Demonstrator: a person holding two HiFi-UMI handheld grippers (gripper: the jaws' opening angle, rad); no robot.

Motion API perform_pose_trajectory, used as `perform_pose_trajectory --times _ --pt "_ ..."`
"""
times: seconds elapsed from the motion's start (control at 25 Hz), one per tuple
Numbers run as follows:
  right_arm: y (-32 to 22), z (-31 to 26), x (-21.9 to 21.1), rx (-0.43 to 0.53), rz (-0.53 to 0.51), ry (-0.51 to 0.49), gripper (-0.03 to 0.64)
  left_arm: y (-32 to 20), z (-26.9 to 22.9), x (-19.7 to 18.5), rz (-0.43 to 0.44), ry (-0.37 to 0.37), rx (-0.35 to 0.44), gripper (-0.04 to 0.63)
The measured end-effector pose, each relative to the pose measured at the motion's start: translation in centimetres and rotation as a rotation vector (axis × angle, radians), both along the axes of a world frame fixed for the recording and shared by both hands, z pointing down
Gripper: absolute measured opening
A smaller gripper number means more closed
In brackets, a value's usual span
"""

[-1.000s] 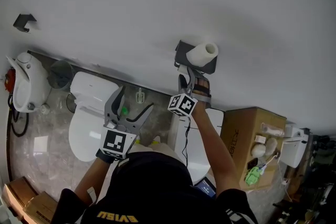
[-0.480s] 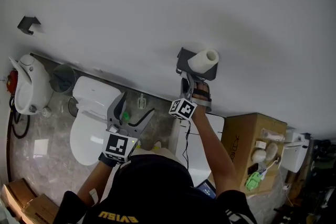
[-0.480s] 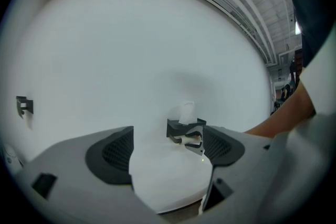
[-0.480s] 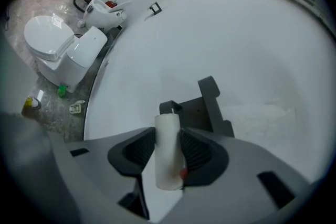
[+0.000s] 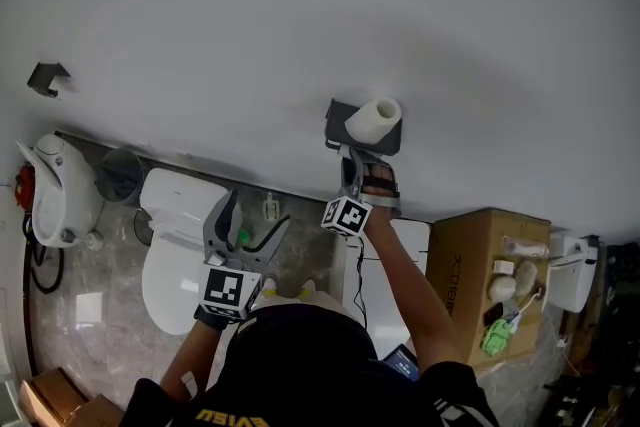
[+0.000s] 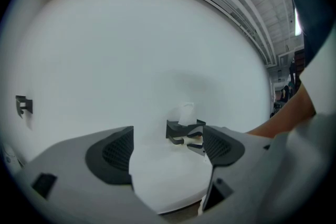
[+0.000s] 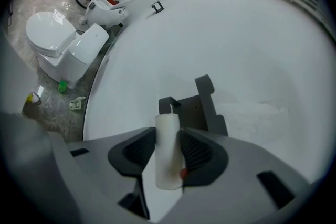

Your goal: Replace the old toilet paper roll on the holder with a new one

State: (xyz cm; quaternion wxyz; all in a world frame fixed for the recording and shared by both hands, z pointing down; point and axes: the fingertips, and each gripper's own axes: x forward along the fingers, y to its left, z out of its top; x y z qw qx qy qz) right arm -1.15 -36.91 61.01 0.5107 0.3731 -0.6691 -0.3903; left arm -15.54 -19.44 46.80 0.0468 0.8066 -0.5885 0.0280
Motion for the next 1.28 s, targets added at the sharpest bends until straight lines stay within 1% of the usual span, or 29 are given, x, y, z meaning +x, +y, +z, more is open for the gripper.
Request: perform_pose_trajectory --times 0.16,0.4,0.6,0.88,1.04,1.28 --pt "0.3 0.1 0.4 -0.001 0.002 0.011 0.152 0.1 0.1 -0.8 -0.018 0.004 -0.009 0.42" --pt "0.1 0.0 1.5 0.003 0.036 0.009 0.15 -0.3 -0.1 -1.1 -0.008 -0.004 -0.004 0.42" --pt "-0.2 0.3 2.9 -0.008 0.057 0.025 0.15 -0.6 0.1 -1.4 -0.02 0.004 -0.012 0.42" --pt "-0.6 0.3 4.7 -0.011 0.093 0.024 0.15 -1.1 0.5 -1.2 0.002 0.002 -0.011 0.42" --pt "-0.5 0.2 5.6 -0.02 0.104 0.028 0.149 -1.7 0.5 -1.0 0.004 0.016 -0.019 0.42" --pt "-0.6 0.0 7.9 -0.031 0.156 -0.004 0.149 -2.9 0.2 -0.4 0.032 0.0 -0.008 0.42"
